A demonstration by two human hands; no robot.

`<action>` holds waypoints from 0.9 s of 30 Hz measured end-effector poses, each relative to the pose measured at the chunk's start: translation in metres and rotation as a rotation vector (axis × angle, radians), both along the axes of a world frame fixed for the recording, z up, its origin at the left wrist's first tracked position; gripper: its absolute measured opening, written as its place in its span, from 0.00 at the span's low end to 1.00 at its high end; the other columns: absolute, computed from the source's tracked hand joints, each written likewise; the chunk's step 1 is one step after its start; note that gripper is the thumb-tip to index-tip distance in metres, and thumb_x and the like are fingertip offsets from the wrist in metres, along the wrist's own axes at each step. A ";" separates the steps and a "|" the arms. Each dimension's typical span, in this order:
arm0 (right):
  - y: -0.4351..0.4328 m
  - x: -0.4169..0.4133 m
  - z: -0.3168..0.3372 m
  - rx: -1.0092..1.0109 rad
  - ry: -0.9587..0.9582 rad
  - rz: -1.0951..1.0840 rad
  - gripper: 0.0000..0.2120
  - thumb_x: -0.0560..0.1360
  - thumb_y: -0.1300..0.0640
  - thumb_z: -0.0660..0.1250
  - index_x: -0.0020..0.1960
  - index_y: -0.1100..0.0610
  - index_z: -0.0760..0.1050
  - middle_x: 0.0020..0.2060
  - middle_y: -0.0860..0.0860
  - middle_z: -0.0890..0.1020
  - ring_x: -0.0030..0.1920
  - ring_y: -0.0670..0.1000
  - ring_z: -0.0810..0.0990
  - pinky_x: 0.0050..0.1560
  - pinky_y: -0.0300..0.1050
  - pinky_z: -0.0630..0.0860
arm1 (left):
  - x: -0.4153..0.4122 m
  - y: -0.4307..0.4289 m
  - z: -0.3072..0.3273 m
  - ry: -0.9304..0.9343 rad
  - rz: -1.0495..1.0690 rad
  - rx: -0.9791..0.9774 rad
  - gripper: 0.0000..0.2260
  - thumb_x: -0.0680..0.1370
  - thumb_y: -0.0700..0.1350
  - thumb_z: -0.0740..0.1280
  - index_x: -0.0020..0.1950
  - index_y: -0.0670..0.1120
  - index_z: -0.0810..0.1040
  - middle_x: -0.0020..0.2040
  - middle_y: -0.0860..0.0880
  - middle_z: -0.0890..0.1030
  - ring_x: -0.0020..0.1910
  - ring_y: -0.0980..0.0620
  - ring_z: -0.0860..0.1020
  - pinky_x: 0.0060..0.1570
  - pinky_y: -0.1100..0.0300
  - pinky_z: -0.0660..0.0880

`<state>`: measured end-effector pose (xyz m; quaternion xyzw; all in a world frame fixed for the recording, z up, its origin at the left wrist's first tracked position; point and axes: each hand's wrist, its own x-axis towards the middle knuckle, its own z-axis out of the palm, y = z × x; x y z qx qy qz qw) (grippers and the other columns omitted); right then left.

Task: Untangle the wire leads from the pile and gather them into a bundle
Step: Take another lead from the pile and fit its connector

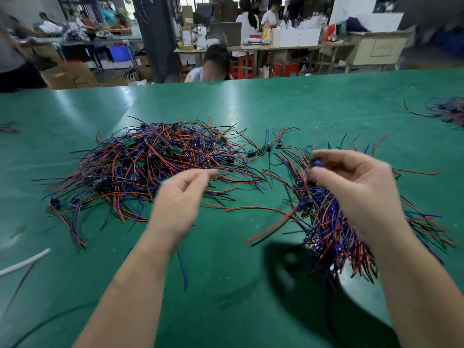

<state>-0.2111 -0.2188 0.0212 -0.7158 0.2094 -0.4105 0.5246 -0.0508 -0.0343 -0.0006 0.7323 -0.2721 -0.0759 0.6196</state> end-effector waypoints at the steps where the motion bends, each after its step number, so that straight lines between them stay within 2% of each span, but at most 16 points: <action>1: -0.008 -0.003 0.001 -0.012 0.026 -0.079 0.12 0.69 0.66 0.72 0.45 0.49 0.83 0.40 0.47 0.86 0.39 0.43 0.83 0.45 0.33 0.78 | 0.014 0.008 -0.003 -0.081 0.141 0.065 0.09 0.79 0.43 0.63 0.51 0.52 0.83 0.39 0.54 0.83 0.33 0.58 0.76 0.33 0.70 0.71; 2: -0.018 -0.005 -0.001 -0.053 0.109 -0.180 0.12 0.70 0.64 0.71 0.46 0.47 0.83 0.41 0.47 0.86 0.40 0.42 0.82 0.45 0.33 0.77 | 0.028 0.015 -0.009 -0.150 0.266 0.180 0.09 0.79 0.43 0.63 0.53 0.52 0.82 0.39 0.51 0.82 0.29 0.57 0.73 0.30 0.65 0.70; 3: -0.027 -0.009 -0.004 -0.113 0.258 -0.287 0.12 0.71 0.62 0.70 0.49 0.47 0.82 0.45 0.48 0.85 0.43 0.44 0.82 0.47 0.36 0.77 | 0.041 0.023 -0.015 -0.191 0.360 0.321 0.11 0.78 0.44 0.63 0.57 0.53 0.80 0.43 0.48 0.82 0.30 0.55 0.73 0.32 0.62 0.70; 4: -0.036 -0.012 -0.007 -0.173 0.446 -0.378 0.14 0.71 0.59 0.69 0.55 0.49 0.81 0.50 0.52 0.84 0.47 0.49 0.81 0.50 0.40 0.76 | 0.053 0.030 -0.023 -0.192 0.417 0.472 0.14 0.78 0.45 0.62 0.62 0.53 0.77 0.50 0.46 0.81 0.35 0.51 0.76 0.37 0.59 0.72; 5: -0.042 -0.015 -0.009 -0.214 0.629 -0.434 0.18 0.72 0.58 0.68 0.62 0.52 0.78 0.56 0.56 0.82 0.52 0.55 0.79 0.56 0.46 0.74 | 0.063 0.036 -0.030 -0.143 0.440 0.604 0.17 0.78 0.46 0.61 0.67 0.52 0.73 0.59 0.44 0.78 0.45 0.46 0.78 0.46 0.53 0.74; 6: -0.046 -0.018 -0.010 -0.222 0.749 -0.459 0.23 0.72 0.56 0.66 0.67 0.52 0.74 0.60 0.59 0.78 0.57 0.60 0.77 0.60 0.52 0.72 | 0.068 0.040 -0.036 -0.078 0.444 0.709 0.21 0.78 0.46 0.61 0.72 0.52 0.67 0.67 0.44 0.73 0.56 0.42 0.76 0.56 0.47 0.72; 7: -0.047 -0.019 -0.009 -0.210 0.791 -0.473 0.25 0.72 0.56 0.66 0.69 0.52 0.70 0.63 0.60 0.75 0.60 0.62 0.74 0.63 0.57 0.70 | 0.071 0.041 -0.040 -0.048 0.435 0.802 0.24 0.78 0.47 0.61 0.74 0.53 0.62 0.72 0.46 0.67 0.65 0.41 0.70 0.63 0.43 0.66; 9: -0.043 -0.017 -0.006 -0.212 0.749 -0.490 0.26 0.72 0.55 0.65 0.70 0.51 0.68 0.65 0.60 0.71 0.64 0.62 0.70 0.66 0.61 0.66 | 0.071 0.039 -0.047 -0.100 0.409 0.959 0.26 0.79 0.50 0.60 0.76 0.57 0.58 0.77 0.51 0.60 0.72 0.42 0.61 0.67 0.42 0.59; 11: -0.036 -0.012 -0.005 -0.248 0.689 -0.456 0.25 0.72 0.56 0.65 0.70 0.50 0.69 0.65 0.59 0.71 0.64 0.60 0.70 0.66 0.60 0.65 | 0.071 0.035 -0.049 -0.148 0.412 1.007 0.23 0.79 0.53 0.60 0.74 0.60 0.61 0.73 0.52 0.65 0.70 0.43 0.62 0.65 0.43 0.60; 13: -0.027 -0.008 -0.005 -0.275 0.654 -0.403 0.24 0.72 0.55 0.66 0.68 0.49 0.70 0.63 0.57 0.71 0.61 0.58 0.72 0.66 0.60 0.66 | 0.072 0.034 -0.048 -0.176 0.451 0.965 0.16 0.78 0.55 0.62 0.66 0.62 0.71 0.62 0.50 0.75 0.64 0.43 0.68 0.62 0.45 0.61; 15: -0.020 -0.005 -0.007 -0.291 0.623 -0.366 0.23 0.72 0.55 0.66 0.67 0.48 0.71 0.61 0.56 0.72 0.58 0.55 0.73 0.65 0.60 0.67 | 0.071 0.036 -0.048 -0.225 0.497 0.904 0.09 0.77 0.56 0.64 0.56 0.60 0.78 0.49 0.51 0.77 0.58 0.44 0.71 0.57 0.48 0.61; 16: -0.018 -0.004 -0.008 -0.295 0.605 -0.354 0.22 0.73 0.55 0.66 0.66 0.48 0.71 0.61 0.55 0.72 0.57 0.54 0.73 0.64 0.60 0.67 | 0.070 0.036 -0.049 -0.249 0.511 0.875 0.08 0.77 0.57 0.65 0.53 0.59 0.79 0.47 0.52 0.77 0.56 0.44 0.72 0.55 0.49 0.60; 17: -0.015 -0.003 -0.009 -0.299 0.589 -0.341 0.21 0.73 0.55 0.66 0.66 0.47 0.72 0.60 0.54 0.72 0.56 0.52 0.73 0.64 0.60 0.68 | 0.069 0.035 -0.050 -0.264 0.520 0.845 0.08 0.77 0.58 0.65 0.52 0.59 0.79 0.47 0.53 0.78 0.55 0.45 0.72 0.54 0.49 0.60; 19: -0.012 -0.001 -0.010 -0.301 0.562 -0.322 0.20 0.73 0.55 0.66 0.65 0.46 0.72 0.60 0.53 0.72 0.55 0.51 0.74 0.64 0.59 0.68 | 0.068 0.034 -0.050 -0.266 0.520 0.793 0.13 0.76 0.60 0.65 0.58 0.59 0.76 0.50 0.54 0.79 0.56 0.45 0.72 0.57 0.48 0.60; 22: -0.009 0.000 -0.011 -0.294 0.533 -0.306 0.18 0.73 0.55 0.66 0.63 0.47 0.74 0.59 0.51 0.72 0.53 0.50 0.74 0.63 0.56 0.69 | 0.071 0.031 -0.052 -0.256 0.482 0.845 0.20 0.75 0.63 0.64 0.65 0.61 0.71 0.52 0.53 0.78 0.59 0.44 0.71 0.59 0.47 0.60; 27: -0.007 0.002 -0.014 -0.302 0.507 -0.297 0.17 0.73 0.57 0.66 0.62 0.48 0.76 0.56 0.47 0.71 0.55 0.48 0.73 0.59 0.47 0.69 | 0.075 0.029 -0.056 -0.232 0.530 0.807 0.08 0.76 0.58 0.65 0.53 0.60 0.79 0.40 0.56 0.77 0.55 0.45 0.72 0.53 0.50 0.58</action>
